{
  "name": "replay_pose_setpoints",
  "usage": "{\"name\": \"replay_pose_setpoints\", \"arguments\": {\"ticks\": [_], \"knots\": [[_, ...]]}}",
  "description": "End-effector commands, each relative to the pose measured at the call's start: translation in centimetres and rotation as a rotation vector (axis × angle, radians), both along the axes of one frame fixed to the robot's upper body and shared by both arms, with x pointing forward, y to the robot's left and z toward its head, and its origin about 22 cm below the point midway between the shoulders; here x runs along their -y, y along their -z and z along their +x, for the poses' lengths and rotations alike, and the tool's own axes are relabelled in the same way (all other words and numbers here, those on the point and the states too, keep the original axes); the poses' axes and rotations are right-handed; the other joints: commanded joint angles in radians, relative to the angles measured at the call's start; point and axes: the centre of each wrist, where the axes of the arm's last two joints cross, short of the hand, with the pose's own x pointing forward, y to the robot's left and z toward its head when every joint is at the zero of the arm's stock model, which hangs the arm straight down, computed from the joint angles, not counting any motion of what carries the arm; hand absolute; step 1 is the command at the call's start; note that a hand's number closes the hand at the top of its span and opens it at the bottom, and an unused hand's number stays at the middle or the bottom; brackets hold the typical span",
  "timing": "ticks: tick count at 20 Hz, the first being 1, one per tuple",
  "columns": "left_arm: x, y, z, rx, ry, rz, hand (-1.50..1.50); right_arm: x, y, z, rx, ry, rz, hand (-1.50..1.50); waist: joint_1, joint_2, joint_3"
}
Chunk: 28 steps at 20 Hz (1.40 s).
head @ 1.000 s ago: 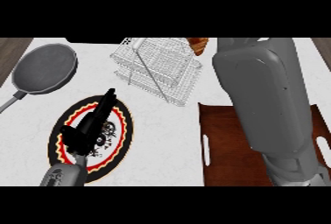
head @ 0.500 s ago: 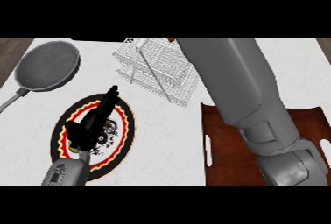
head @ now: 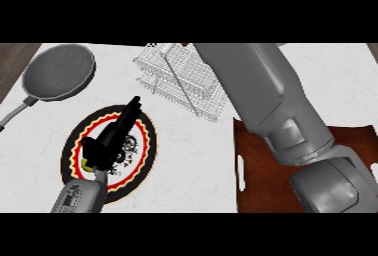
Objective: Pick the croissant from the tray and place it in the tiered basket
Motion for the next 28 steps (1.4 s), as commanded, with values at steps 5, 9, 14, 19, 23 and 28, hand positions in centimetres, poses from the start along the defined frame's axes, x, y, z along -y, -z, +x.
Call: {"name": "replay_pose_setpoints", "arguments": {"ticks": [5,9,14,19,23,28], "knots": [[-0.4,-0.6,0.5,-0.014,0.013,-0.009,0.00,0.8,1.5,1.0,-0.208,0.065,0.310,1.50,0.012,-0.001,0.000],[-0.6,-0.2,0.3,-0.010,0.027,0.003,0.00,0.2,0.2,0.9,-0.215,0.068,0.437,-1.50,0.010,-0.002,0.000],[-1.2,0.9,-0.9,-0.014,-0.025,-0.001,0.00,-0.1,0.2,0.9,-0.118,0.119,0.504,-1.50,-0.005,-0.010,0.000],[-1.8,1.0,-0.5,-0.009,-0.043,-0.004,0.00,0.5,-0.9,1.0,0.091,0.297,0.408,-1.50,-0.042,-0.014,0.000],[-3.2,1.4,-1.7,-0.038,-0.049,0.006,0.00,3.3,-1.3,1.9,0.232,0.473,0.348,-1.50,-0.063,-0.027,0.000],[-4.6,2.4,-2.5,-0.028,-0.115,-0.014,0.00,7.6,-1.3,2.3,0.383,0.532,0.430,-1.50,-0.105,-0.040,0.003]]}}
